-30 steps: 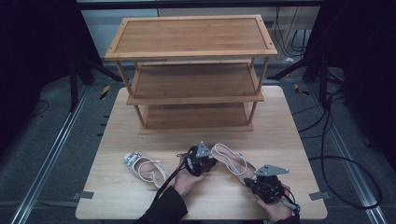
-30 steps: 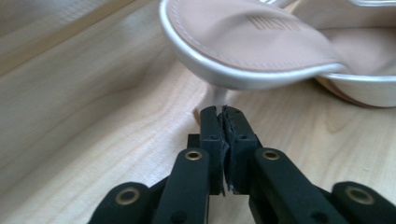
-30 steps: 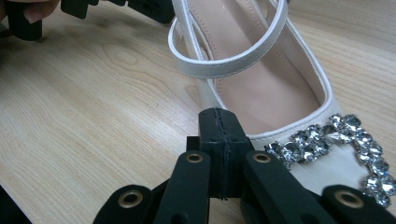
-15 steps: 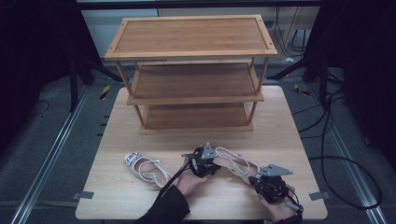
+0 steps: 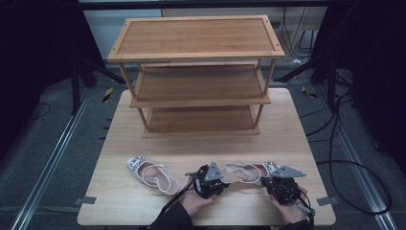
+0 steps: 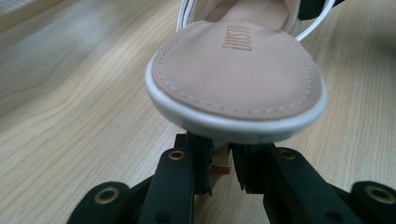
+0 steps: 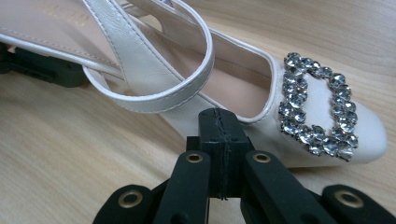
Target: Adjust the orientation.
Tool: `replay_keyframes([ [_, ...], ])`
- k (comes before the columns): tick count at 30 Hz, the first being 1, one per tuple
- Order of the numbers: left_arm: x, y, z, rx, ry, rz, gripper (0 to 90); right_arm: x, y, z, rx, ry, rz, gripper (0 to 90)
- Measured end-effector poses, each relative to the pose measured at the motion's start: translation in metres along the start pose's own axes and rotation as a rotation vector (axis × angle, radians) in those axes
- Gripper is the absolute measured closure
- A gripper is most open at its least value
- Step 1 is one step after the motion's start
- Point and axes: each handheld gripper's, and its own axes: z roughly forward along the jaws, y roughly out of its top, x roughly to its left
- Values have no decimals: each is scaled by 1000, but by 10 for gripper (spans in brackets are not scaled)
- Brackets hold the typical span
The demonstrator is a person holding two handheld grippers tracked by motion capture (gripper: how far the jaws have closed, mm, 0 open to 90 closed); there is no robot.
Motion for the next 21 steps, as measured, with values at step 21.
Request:
replay_keyframes([
  [21, 1, -11, -17, -42, 66, -81, 466, -5, 24, 8, -138, 37, -6, 821],
])
